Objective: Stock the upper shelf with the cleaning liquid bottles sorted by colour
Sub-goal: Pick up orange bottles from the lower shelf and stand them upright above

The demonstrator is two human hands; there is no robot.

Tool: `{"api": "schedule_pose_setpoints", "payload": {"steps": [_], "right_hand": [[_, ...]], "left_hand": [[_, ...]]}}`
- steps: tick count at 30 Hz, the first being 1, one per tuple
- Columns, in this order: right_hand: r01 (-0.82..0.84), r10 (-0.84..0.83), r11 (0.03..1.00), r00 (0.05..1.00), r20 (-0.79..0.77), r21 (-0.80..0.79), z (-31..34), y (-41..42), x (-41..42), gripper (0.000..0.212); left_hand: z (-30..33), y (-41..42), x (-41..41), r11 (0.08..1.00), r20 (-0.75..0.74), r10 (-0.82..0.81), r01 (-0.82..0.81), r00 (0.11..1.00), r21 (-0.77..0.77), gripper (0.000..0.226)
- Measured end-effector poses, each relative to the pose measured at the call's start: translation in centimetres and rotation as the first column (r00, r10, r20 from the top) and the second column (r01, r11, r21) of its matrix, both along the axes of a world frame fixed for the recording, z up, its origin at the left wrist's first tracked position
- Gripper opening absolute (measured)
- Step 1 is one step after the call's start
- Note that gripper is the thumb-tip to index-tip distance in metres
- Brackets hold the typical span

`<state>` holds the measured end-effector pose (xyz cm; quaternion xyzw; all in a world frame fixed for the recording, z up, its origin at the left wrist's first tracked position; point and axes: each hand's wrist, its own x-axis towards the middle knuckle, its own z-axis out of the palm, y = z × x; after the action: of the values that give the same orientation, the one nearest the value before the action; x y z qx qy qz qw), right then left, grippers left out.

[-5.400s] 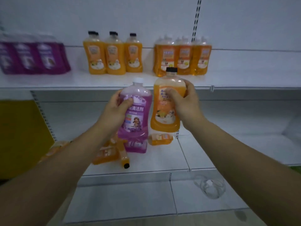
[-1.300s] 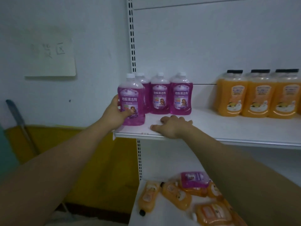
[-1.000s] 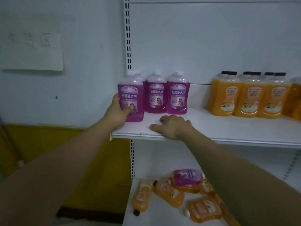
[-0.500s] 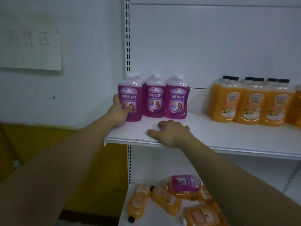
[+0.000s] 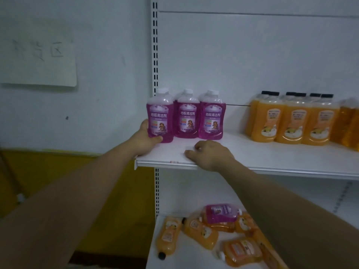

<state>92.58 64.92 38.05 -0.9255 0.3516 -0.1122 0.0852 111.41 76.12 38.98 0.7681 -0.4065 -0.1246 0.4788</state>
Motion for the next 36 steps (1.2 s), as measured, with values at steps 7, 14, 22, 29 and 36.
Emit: {"api": "schedule_pose_setpoints", "payload": {"steps": [7,14,22,29,36], "right_hand": [[0.093,-0.091,0.996,0.992,0.083,-0.013,0.2,1.8,-1.2,0.07],[0.144,-0.132,0.977,0.988,0.08,-0.16,-1.9,4.4,-6.5,0.065],[0.224,-0.229,0.955,0.974,0.0,-0.192,-6.2,5.0,-15.3,0.066],[0.353,-0.357,0.934,0.925,-0.131,-0.049,-11.7,0.7,-21.2,0.063],[0.327,-0.302,0.942,0.924,-0.232,0.077,-18.2,-7.2,-24.9,0.058]], "left_hand": [[0.4,6.2,-3.6,0.972,0.224,-0.174,0.131,0.959,0.195,0.066],[-0.6,10.0,-10.4,0.925,0.425,-0.35,0.237,0.835,0.296,0.065],[-7.6,7.9,-16.6,0.798,0.316,-0.562,0.402,0.765,0.448,0.063],[-14.3,3.3,-19.9,0.705,0.068,-0.627,0.529,0.776,0.472,0.043],[-22.3,-4.3,-22.8,0.671,-0.048,-0.527,0.45,0.848,0.59,0.058]]}}
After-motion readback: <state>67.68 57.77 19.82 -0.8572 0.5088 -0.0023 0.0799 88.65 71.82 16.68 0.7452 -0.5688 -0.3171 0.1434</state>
